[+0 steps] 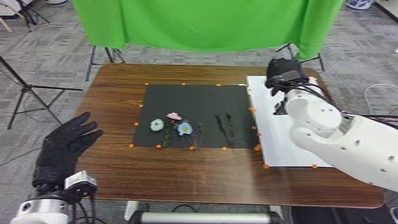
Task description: Arrange flowers
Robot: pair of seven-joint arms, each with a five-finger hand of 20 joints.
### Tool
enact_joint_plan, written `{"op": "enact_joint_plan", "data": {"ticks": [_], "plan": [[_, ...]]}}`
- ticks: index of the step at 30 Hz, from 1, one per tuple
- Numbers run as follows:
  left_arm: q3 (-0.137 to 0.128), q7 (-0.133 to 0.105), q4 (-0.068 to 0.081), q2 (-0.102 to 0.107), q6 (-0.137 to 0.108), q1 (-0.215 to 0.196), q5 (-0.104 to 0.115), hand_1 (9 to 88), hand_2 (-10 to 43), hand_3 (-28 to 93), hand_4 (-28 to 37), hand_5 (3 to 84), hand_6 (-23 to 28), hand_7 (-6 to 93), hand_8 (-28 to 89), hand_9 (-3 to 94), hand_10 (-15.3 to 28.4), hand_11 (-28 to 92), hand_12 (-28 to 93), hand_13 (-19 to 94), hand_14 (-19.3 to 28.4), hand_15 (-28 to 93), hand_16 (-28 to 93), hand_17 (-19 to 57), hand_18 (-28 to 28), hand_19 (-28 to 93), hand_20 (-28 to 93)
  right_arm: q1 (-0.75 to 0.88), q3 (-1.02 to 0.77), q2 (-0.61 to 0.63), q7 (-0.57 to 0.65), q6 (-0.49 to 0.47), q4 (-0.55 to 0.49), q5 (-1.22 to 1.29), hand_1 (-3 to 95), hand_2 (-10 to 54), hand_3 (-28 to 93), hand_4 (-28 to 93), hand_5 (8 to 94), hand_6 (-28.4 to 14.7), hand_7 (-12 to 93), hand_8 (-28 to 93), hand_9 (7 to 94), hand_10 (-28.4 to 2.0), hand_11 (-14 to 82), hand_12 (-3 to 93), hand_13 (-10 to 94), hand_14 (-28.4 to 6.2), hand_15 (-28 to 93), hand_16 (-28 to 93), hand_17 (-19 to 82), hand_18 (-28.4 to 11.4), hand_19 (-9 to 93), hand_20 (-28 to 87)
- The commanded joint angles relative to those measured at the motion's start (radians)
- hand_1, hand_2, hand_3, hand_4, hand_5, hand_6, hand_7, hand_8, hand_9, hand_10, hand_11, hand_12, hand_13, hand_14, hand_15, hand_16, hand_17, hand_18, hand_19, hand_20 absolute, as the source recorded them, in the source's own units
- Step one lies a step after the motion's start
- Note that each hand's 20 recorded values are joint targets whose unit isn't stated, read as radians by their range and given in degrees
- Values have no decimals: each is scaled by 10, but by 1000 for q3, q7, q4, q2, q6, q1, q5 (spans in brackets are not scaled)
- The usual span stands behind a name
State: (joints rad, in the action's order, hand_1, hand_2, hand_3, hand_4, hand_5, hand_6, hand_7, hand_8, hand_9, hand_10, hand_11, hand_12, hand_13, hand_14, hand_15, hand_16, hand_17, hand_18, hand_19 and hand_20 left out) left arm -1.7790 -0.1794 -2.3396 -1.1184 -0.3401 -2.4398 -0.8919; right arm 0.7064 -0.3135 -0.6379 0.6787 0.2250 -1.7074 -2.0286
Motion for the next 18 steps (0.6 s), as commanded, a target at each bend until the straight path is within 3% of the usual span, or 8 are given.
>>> {"op": "enact_joint_plan", "data": {"ticks": [1,15,18], "plan": [[-1,-5,-8,0,-16,-15,5,250,62,827,-201,411,114,154,-104,369,198,280,84,280,266,542,-113,-88,226,605,11,17,-20,-127,-53,-17,-41,-38,537,-95,820,-283,775,30,305,-26,924,-58,135,319,838,-17,806,160,385,-167,932,16],[-1,-8,-4,2,-13,-14,8,249,61,829,-202,411,113,154,-103,368,198,280,85,281,266,542,-113,-88,226,605,10,9,66,-265,-64,-28,-21,-36,537,-95,820,-283,774,31,304,-24,923,-58,134,319,836,-18,806,162,382,-167,932,13],[-1,8,-1,-3,-3,-2,3,251,62,827,-204,410,113,154,-103,368,198,279,85,280,266,542,-113,-88,226,605,10,26,66,-297,-66,-38,-7,-53,536,-95,821,-283,774,31,304,-25,923,-59,133,319,836,-18,806,163,382,-168,932,12]]}}
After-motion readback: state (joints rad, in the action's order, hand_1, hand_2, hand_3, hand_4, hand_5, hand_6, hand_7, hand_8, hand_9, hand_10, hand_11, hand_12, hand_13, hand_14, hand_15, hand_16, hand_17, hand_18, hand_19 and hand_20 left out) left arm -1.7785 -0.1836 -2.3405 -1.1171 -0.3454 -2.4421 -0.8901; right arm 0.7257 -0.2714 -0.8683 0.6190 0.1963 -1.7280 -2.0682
